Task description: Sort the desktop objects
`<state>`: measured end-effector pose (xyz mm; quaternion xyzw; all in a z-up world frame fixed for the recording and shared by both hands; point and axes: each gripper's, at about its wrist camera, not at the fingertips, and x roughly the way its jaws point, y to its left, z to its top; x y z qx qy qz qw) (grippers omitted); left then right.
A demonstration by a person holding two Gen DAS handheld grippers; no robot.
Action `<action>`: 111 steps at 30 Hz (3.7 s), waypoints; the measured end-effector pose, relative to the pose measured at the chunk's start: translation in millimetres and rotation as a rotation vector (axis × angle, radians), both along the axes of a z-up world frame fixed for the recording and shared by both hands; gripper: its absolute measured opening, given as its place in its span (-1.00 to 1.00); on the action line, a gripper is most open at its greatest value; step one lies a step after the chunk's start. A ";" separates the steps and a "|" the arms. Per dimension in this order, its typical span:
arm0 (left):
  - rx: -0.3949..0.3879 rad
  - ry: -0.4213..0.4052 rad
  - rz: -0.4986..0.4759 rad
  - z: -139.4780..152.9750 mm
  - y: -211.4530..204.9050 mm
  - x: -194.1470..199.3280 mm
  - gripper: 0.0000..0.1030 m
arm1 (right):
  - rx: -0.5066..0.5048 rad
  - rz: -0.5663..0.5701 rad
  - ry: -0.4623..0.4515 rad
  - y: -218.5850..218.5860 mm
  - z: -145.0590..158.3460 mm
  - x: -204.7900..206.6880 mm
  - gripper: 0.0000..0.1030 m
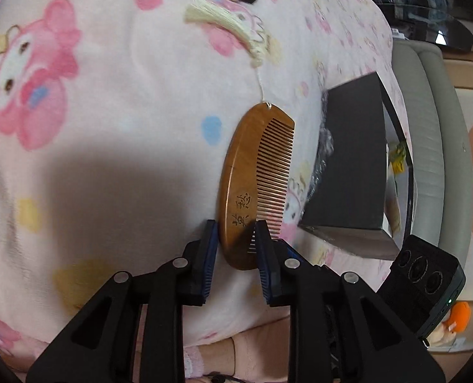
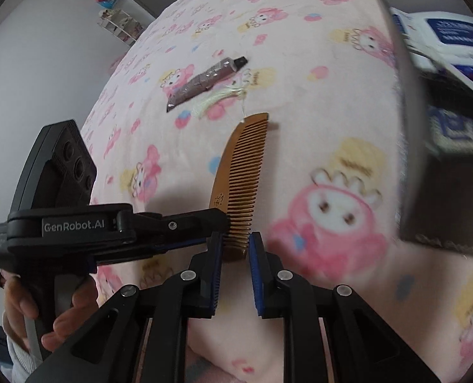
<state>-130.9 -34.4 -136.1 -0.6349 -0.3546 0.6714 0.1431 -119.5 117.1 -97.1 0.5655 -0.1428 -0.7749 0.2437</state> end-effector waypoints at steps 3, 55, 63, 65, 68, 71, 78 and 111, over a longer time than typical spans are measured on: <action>-0.058 0.053 0.051 8.0 -9.0 -3.7 -0.57 | 0.010 0.014 0.031 4.0 5.2 7.1 -0.70; -0.108 0.102 -0.006 0.3 12.9 16.2 -0.67 | 0.006 -0.164 -0.089 58.8 -31.1 29.2 -0.67; -0.115 0.054 -0.165 10.5 32.5 37.9 -0.74 | 0.007 -0.235 -0.019 72.9 -10.8 37.1 -0.66; -0.083 0.029 -0.137 9.2 21.4 44.0 -0.72 | 0.012 -0.253 -0.014 76.8 -4.3 40.5 -0.66; -0.065 0.017 -0.059 6.9 4.0 39.3 -0.51 | 0.023 -0.265 -0.022 78.7 -4.0 44.3 -0.66; -0.116 0.064 -0.009 10.7 -2.3 32.9 -0.51 | 0.045 -0.276 -0.051 82.0 -10.0 47.5 -0.64; -0.205 0.135 0.002 21.9 2.6 29.2 -0.58 | 0.023 -0.312 -0.132 83.0 -25.1 46.7 -0.55; -0.176 0.070 -0.002 20.5 -0.5 44.8 -0.61 | 0.006 -0.369 -0.047 116.4 -6.8 69.8 -0.27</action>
